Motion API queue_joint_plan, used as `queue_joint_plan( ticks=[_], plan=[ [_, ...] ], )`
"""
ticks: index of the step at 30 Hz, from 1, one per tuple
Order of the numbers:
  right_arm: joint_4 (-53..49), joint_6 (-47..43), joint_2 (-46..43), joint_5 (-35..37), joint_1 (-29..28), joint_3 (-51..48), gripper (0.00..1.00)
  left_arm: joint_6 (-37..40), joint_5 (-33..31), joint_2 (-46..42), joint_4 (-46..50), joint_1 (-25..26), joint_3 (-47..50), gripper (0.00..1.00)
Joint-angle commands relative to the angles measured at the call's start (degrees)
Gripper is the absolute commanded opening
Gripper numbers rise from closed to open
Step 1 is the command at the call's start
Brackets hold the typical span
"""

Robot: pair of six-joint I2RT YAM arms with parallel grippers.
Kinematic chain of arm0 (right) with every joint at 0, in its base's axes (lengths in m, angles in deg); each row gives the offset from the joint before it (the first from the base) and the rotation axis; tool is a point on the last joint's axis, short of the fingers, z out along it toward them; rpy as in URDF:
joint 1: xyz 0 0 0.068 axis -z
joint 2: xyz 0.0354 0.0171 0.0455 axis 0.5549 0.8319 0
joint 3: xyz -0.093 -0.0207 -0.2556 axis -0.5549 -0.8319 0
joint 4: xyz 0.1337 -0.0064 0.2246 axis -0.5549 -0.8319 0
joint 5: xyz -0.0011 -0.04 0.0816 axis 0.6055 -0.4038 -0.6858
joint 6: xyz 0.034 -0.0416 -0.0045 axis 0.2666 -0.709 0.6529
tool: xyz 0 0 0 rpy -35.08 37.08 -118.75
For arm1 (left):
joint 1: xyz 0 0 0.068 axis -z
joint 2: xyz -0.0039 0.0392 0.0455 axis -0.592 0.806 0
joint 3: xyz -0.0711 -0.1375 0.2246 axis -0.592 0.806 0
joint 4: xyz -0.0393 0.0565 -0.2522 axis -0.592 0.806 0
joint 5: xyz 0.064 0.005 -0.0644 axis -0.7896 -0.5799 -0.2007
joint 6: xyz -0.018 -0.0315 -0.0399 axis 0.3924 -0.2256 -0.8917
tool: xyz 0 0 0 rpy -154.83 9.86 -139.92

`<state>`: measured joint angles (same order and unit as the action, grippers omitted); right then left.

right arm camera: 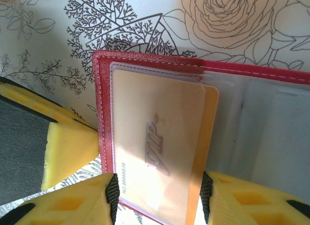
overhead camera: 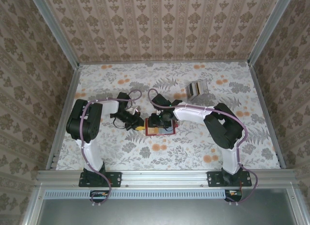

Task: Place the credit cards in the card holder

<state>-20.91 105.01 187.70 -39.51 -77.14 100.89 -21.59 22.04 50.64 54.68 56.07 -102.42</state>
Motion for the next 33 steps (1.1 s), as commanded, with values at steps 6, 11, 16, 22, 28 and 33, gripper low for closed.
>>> queue_joint_plan(
  ticks=[6, 11, 16, 22, 28, 33],
  plan=[
    [0.16, -0.44, -4.95, 4.42, -0.67, -1.91, 0.52, 0.37, -3.43, 2.08, -4.42, 1.06, 1.73, 0.0],
    [-0.87, 1.15, -10.36, 8.6, -0.17, -6.67, 0.57, 0.53, -2.92, 2.19, -4.54, 0.71, 1.97, 0.0],
    [-0.75, 4.47, -12.65, 10.35, 0.92, -11.55, 0.58, 0.51, -2.0, 2.34, -5.25, 0.64, 2.51, 0.01],
    [-1.56, 5.68, -10.97, 10.0, 1.48, -12.2, 0.58, 0.71, -2.17, 1.78, -6.08, 0.66, 4.07, 0.01],
    [-2.18, 6.1, -10.46, 10.34, 1.43, -11.67, 0.59, 0.93, -0.97, 2.76, -5.94, 0.62, 3.41, 0.03],
    [-3.27, 5.84, -10.34, 13.19, 1.47, -11.67, 0.62, 2.48, -3.05, 0.96, -2.85, 0.68, 1.55, 0.05]
  ],
)
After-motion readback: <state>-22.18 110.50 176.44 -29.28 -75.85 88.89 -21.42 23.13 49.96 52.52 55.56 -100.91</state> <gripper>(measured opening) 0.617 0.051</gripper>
